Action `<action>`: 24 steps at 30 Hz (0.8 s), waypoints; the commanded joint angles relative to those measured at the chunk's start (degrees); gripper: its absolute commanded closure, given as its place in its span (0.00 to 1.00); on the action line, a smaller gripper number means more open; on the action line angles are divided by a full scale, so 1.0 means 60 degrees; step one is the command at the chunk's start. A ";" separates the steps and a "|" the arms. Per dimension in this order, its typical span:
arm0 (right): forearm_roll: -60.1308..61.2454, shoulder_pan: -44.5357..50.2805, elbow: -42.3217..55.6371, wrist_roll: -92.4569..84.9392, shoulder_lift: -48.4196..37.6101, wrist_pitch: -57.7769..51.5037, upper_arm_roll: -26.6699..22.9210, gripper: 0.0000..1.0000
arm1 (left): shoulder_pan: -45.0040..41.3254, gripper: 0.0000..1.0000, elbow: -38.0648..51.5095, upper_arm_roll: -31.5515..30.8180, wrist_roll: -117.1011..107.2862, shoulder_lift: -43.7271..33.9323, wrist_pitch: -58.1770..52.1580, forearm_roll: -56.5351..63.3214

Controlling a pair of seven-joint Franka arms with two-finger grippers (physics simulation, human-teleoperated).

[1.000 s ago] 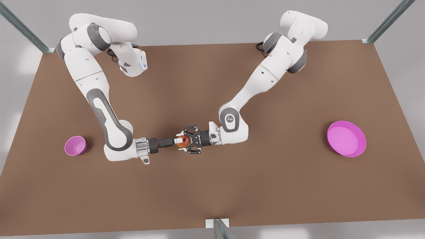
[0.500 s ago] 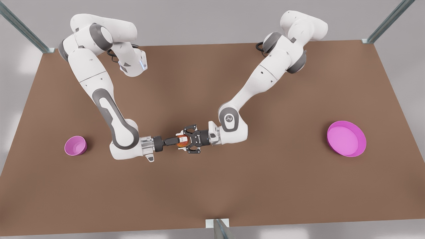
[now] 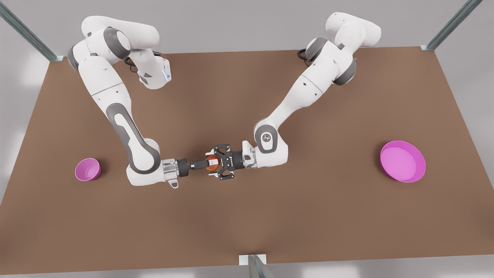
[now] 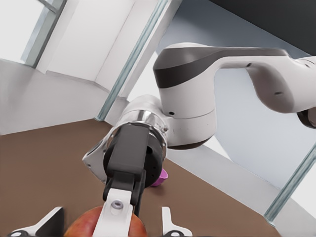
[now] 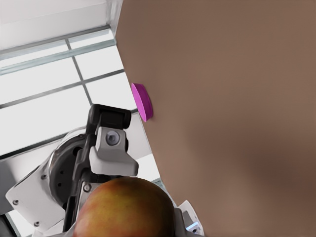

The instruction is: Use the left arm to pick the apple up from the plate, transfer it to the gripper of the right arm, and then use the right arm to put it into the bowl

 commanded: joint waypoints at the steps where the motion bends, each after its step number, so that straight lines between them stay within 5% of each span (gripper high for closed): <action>1: -0.0085 0.0000 0.0012 0.0234 -0.0010 -0.0015 0.0007 0.50 | 0.0003 0.00 -0.0004 -0.0009 -0.0179 -0.0019 -0.0008 0.0011; 6: -0.0261 -0.0044 0.0041 0.0234 -0.0010 -0.0015 -0.0008 0.50 | 0.0324 0.00 -0.0955 -0.0009 -0.0238 -0.0546 -0.0008 0.0098; 12: -0.1023 -0.0556 0.0188 0.0220 -0.0025 -0.0191 -0.0110 0.50 | 0.2301 0.00 -0.6123 -0.0537 -0.0047 -0.4220 -0.0287 0.0406; 14: -0.1374 -0.1083 0.0349 0.0234 -0.0025 -0.0746 -0.0110 0.50 | 0.3400 0.00 -0.8030 -0.0347 -0.1843 -0.5570 -0.0287 0.2801; 17: -0.2282 -0.1918 0.0627 0.0132 -0.0025 -0.1450 -0.0066 0.49 | 0.5407 0.00 -0.7564 -0.0141 -0.6212 -0.5996 -0.2101 0.9426; 20: -0.2927 -0.2578 0.0803 0.0088 -0.0069 -0.2065 0.0007 0.49 | 0.5613 0.00 -0.4898 0.0665 -0.9713 -0.6040 -0.6832 1.5066; 22: -0.3439 -0.2871 0.0950 -0.0117 -0.0054 -0.2241 -0.0008 0.49 | 0.5628 0.00 -0.3008 0.0708 -1.0784 -0.6040 -0.9747 1.6475; 24: -0.3834 -0.3280 0.0950 -0.0541 -0.0054 -0.2401 -0.0008 0.49 | 0.5642 0.00 -0.2086 0.1439 -1.2652 -0.6055 -1.0380 1.6475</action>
